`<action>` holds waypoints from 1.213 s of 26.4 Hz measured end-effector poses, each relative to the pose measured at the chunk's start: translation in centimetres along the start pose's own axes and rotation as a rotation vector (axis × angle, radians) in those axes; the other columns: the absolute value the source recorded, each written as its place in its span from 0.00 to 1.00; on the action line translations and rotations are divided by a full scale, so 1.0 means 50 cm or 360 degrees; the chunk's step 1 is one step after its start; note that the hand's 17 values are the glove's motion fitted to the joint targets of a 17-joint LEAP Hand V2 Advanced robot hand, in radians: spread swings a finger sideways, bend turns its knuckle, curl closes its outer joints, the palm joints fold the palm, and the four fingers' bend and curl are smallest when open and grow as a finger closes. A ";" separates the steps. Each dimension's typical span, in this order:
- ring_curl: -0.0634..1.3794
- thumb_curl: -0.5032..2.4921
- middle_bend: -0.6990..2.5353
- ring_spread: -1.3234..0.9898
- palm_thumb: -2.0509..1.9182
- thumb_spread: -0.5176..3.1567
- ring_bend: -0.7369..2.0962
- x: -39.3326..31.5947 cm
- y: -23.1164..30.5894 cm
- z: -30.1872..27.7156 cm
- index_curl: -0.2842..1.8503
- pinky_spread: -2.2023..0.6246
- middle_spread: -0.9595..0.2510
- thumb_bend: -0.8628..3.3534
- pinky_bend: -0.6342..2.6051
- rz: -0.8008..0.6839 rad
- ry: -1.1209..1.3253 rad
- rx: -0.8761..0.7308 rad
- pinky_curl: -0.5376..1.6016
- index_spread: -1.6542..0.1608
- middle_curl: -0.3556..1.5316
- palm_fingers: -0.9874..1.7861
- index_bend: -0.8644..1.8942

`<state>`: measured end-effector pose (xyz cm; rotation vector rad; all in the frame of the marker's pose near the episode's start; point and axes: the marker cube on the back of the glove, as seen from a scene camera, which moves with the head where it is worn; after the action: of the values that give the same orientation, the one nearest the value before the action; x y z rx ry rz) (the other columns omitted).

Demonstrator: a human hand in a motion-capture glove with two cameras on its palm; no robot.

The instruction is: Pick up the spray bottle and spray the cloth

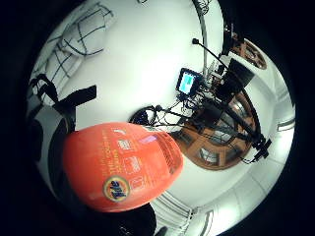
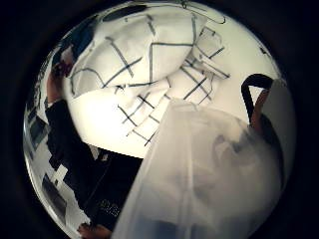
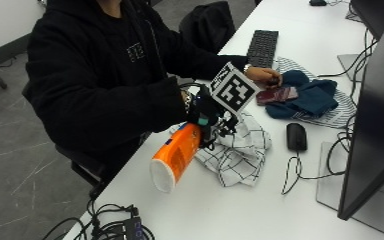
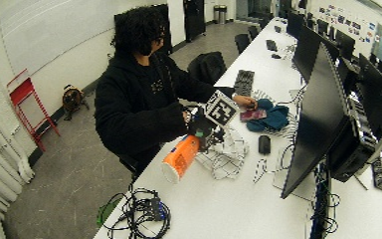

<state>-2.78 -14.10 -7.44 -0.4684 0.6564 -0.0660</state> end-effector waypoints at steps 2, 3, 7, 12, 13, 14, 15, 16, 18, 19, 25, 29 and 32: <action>0.36 0.42 0.42 0.48 0.74 0.27 0.50 -0.015 -0.015 0.021 0.39 0.67 0.63 0.20 0.32 -0.0025 0.0020 -0.0055 0.43 0.76 0.47 0.85 0.41; 0.36 0.42 0.42 0.48 0.74 0.27 0.50 -0.021 -0.021 0.030 0.39 0.67 0.63 0.20 0.32 -0.0037 0.0025 -0.0079 0.43 0.76 0.47 0.85 0.41; 0.36 0.42 0.42 0.48 0.74 0.27 0.50 -0.033 -0.027 0.043 0.40 0.67 0.63 0.20 0.32 -0.0097 -0.0043 -0.0066 0.43 0.76 0.47 0.85 0.41; 0.36 0.42 0.42 0.48 0.74 0.27 0.50 -0.031 -0.003 0.016 0.40 0.67 0.63 0.20 0.32 -0.0227 -0.0315 0.0178 0.43 0.76 0.47 0.85 0.40; 0.36 0.42 0.42 0.48 0.74 0.27 0.50 -0.030 0.005 0.007 0.40 0.67 0.63 0.20 0.32 -0.0263 -0.0392 0.0244 0.43 0.76 0.47 0.85 0.40; 0.36 0.42 0.42 0.48 0.74 0.27 0.50 -0.029 0.013 -0.002 0.40 0.67 0.63 0.20 0.32 -0.0301 -0.0474 0.0316 0.43 0.76 0.47 0.85 0.40; 0.36 0.42 0.42 0.48 0.74 0.27 0.50 -0.028 0.021 -0.012 0.40 0.67 0.63 0.20 0.32 -0.0337 -0.0560 0.0395 0.43 0.76 0.47 0.85 0.40; 0.36 0.42 0.42 0.48 0.74 0.27 0.50 -0.026 0.029 -0.023 0.40 0.67 0.63 0.20 0.32 -0.0372 -0.0651 0.0485 0.43 0.76 0.47 0.85 0.40; 0.36 0.42 0.42 0.48 0.74 0.27 0.50 -0.020 0.045 -0.046 0.40 0.67 0.63 0.20 0.32 -0.0431 -0.0852 0.0703 0.43 0.76 0.47 0.85 0.40; 0.36 0.42 0.42 0.48 0.74 0.27 0.50 -0.016 0.052 -0.060 0.40 0.67 0.63 0.20 0.32 -0.0455 -0.0966 0.0830 0.43 0.76 0.47 0.85 0.40; 0.36 0.43 0.42 0.48 0.74 0.27 0.49 -0.013 0.072 -0.183 0.40 0.67 0.63 0.20 0.32 -0.0592 -0.1738 0.1569 0.43 0.75 0.47 0.85 0.40; 0.36 0.43 0.42 0.48 0.74 0.27 0.49 -0.072 0.128 -0.196 0.40 0.67 0.63 0.20 0.32 -0.0791 -0.2093 0.1615 0.43 0.75 0.47 0.85 0.40; 0.36 0.43 0.42 0.48 0.74 0.27 0.49 -0.153 0.124 -0.240 0.41 0.67 0.63 0.20 0.33 -0.0886 -0.2378 0.1629 0.43 0.75 0.47 0.85 0.40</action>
<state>-16.62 -11.78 -14.06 0.3676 -0.9973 -0.4919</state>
